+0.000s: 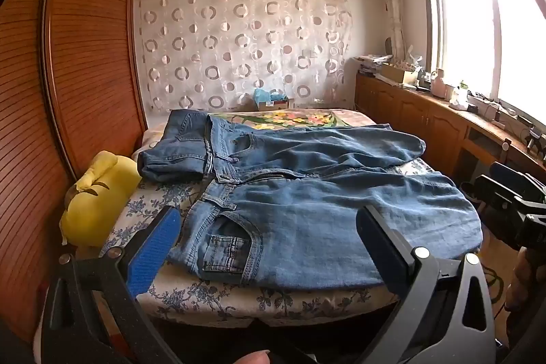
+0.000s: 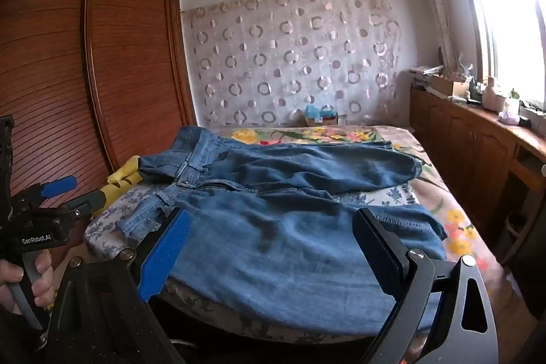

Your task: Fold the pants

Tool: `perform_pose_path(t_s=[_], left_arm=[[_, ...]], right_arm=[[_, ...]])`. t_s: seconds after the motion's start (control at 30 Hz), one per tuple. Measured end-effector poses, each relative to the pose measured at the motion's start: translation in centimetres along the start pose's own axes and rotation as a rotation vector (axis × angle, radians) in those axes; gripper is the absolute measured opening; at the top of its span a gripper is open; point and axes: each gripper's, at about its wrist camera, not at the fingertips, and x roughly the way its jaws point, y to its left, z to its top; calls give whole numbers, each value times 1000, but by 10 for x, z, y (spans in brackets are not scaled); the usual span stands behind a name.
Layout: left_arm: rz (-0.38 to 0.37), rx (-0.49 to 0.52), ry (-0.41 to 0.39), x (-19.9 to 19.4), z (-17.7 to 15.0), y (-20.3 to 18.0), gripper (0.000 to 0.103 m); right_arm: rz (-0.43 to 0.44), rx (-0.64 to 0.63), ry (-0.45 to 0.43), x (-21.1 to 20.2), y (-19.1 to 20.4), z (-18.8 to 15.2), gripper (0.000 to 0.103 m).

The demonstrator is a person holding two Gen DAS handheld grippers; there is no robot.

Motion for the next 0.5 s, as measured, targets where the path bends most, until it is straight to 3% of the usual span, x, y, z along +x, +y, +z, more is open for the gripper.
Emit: perform_pose_path(t_s=[0.5], left_arm=[[-2, -3, -2, 0, 0, 0, 103]], right_arm=[[3, 7, -9, -2, -2, 1, 96]])
